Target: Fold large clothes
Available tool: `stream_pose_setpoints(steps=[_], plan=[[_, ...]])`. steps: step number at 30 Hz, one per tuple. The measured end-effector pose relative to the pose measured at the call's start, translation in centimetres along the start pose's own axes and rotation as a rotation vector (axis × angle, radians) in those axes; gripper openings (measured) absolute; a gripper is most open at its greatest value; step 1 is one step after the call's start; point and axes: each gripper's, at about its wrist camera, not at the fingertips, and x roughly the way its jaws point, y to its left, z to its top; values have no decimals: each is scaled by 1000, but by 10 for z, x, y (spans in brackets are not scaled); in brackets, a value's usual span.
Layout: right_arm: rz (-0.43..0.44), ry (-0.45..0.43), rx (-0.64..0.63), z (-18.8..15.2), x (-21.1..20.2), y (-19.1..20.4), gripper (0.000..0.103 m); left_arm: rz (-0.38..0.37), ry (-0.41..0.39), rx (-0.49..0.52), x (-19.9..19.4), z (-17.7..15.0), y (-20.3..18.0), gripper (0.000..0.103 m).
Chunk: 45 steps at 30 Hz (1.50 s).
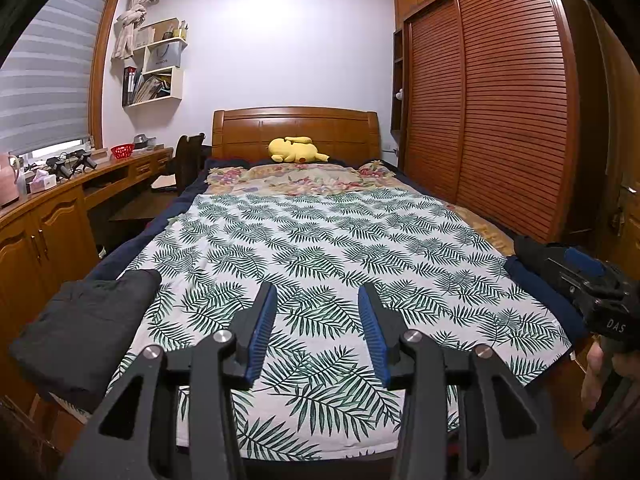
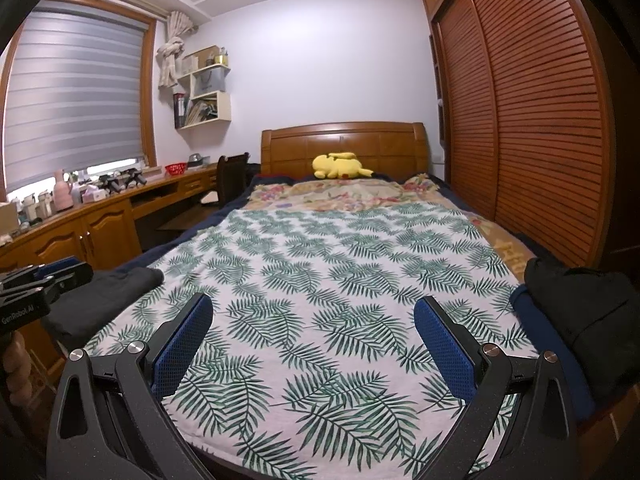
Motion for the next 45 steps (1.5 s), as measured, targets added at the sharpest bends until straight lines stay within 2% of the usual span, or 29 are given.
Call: stream_pose_setpoints(steps=[45], plan=[[4,-1,3,-1,-3,0,102,-5,-9,0,-2,0,-17,43]])
